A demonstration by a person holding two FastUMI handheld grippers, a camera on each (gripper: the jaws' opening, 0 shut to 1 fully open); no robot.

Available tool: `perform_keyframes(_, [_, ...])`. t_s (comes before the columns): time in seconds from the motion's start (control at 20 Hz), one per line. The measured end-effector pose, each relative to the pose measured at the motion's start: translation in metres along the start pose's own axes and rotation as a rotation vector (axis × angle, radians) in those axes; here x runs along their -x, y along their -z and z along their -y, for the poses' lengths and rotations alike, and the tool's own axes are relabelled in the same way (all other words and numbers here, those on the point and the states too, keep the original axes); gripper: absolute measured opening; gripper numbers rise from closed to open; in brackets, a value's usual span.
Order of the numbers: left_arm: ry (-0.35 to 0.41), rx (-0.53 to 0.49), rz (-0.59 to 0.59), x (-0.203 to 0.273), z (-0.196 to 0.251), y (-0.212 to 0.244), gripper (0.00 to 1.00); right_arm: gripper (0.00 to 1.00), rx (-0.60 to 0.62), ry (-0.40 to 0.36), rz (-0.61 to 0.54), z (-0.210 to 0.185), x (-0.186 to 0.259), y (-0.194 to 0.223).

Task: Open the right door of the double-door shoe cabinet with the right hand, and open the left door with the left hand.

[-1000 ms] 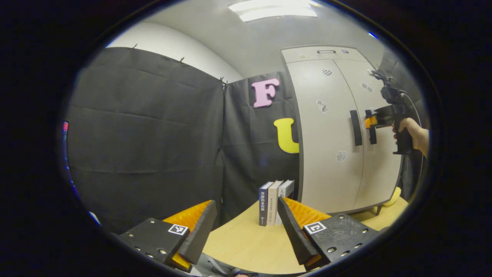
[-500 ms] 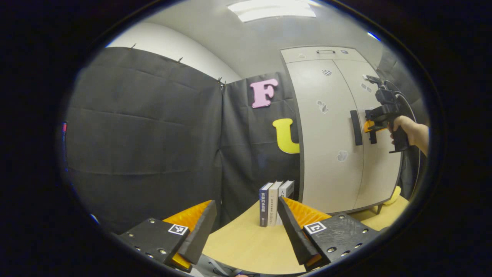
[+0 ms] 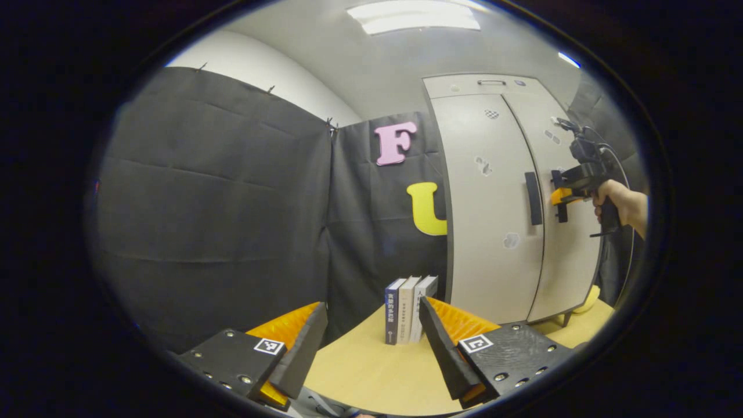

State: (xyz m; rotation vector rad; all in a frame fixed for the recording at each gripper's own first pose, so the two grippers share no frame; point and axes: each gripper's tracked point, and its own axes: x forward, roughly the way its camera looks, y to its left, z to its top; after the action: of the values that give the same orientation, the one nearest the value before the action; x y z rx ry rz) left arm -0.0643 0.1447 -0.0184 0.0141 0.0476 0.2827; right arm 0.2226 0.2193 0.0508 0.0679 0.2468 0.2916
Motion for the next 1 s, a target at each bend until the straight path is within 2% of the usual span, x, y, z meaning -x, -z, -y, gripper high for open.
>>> perform_keyframes(0.2, [0.049, -0.003, 0.013, -0.002, 0.022, -0.005, 0.93, 0.15, 0.008, -0.047, -0.009, 0.003, 0.024, 0.003])
perform_keyframes(0.25, [0.062, -0.004, 0.016, -0.002, 0.028, -0.006, 0.93, 0.12, 0.006, -0.06, -0.012, 0.005, 0.032, 0.004])
perform_keyframes(0.3, [0.074, -0.005, 0.019, -0.003, 0.034, -0.008, 0.93, 0.15, 0.004, -0.071, -0.016, 0.007, 0.037, 0.005])
perform_keyframes(0.35, [0.086, -0.006, 0.023, -0.003, 0.041, -0.009, 0.93, 0.12, 0.004, -0.08, -0.019, 0.008, 0.042, 0.005])
perform_keyframes(0.4, [0.097, -0.006, 0.025, -0.004, 0.047, -0.01, 0.93, 0.15, 0.006, -0.088, -0.021, 0.009, 0.047, 0.006])
perform_keyframes(0.5, [0.117, -0.006, 0.029, -0.002, 0.057, -0.012, 0.94, 0.12, 0.011, -0.102, -0.025, 0.012, 0.058, 0.007])
perform_keyframes(0.55, [0.127, -0.008, 0.031, -0.002, 0.062, -0.012, 0.94, 0.15, 0.012, -0.108, -0.028, 0.014, 0.063, 0.008])
perform_keyframes(0.7, [0.153, -0.014, 0.038, -0.003, 0.076, -0.016, 0.94, 0.15, 0.015, -0.125, -0.033, 0.018, 0.074, 0.01])
perform_keyframes(0.75, [0.162, -0.013, 0.041, -0.003, 0.081, -0.016, 0.94, 0.12, 0.014, -0.13, -0.034, 0.021, 0.08, 0.011])
perform_keyframes(0.8, [0.171, -0.012, 0.043, -0.003, 0.087, -0.018, 0.94, 0.15, 0.014, -0.135, -0.036, 0.024, 0.087, 0.012])
perform_keyframes(0.85, [0.182, -0.012, 0.044, -0.003, 0.093, -0.018, 0.94, 0.12, 0.014, -0.139, -0.037, 0.028, 0.092, 0.011])
perform_keyframes(0.9, [0.192, -0.013, 0.045, -0.004, 0.099, -0.019, 0.94, 0.15, 0.015, -0.143, -0.039, 0.03, 0.097, 0.012])
perform_keyframes(1.0, [0.212, -0.014, 0.047, -0.004, 0.11, -0.02, 0.94, 0.15, 0.015, -0.15, -0.041, 0.036, 0.106, 0.013])
